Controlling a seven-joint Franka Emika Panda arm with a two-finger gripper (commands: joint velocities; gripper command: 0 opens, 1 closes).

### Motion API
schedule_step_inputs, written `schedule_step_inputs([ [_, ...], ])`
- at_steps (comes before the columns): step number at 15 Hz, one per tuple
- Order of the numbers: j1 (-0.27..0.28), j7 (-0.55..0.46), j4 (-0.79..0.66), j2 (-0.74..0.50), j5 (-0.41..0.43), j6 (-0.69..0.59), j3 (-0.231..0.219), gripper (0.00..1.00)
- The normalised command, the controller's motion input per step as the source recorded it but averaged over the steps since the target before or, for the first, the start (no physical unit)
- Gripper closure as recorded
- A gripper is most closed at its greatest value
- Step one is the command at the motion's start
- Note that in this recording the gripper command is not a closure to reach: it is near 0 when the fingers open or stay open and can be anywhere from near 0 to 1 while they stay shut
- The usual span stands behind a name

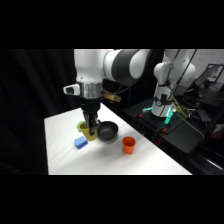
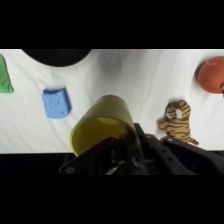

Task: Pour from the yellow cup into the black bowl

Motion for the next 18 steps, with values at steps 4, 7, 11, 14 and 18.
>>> schedule_step_inputs([
  [4, 0.060, 0.03, 0.19, 0.23, -0.056, 0.04, 0.096, 0.15],
  [7, 0.039, -0.02, 0.19, 0.25, -0.058, 0.02, 0.064, 0.15],
  [11, -0.053, -0.05, 0.26, 0.35, 0.001, 0.03, 0.013, 0.15],
  [14, -0.070, 0.01, 0.22, 0.23, 0.057, 0.09, 0.005, 0.15],
  [18, -0.011, 0.10, 0.18, 0.13, 0.069, 0.15, -0.002, 0.15],
])
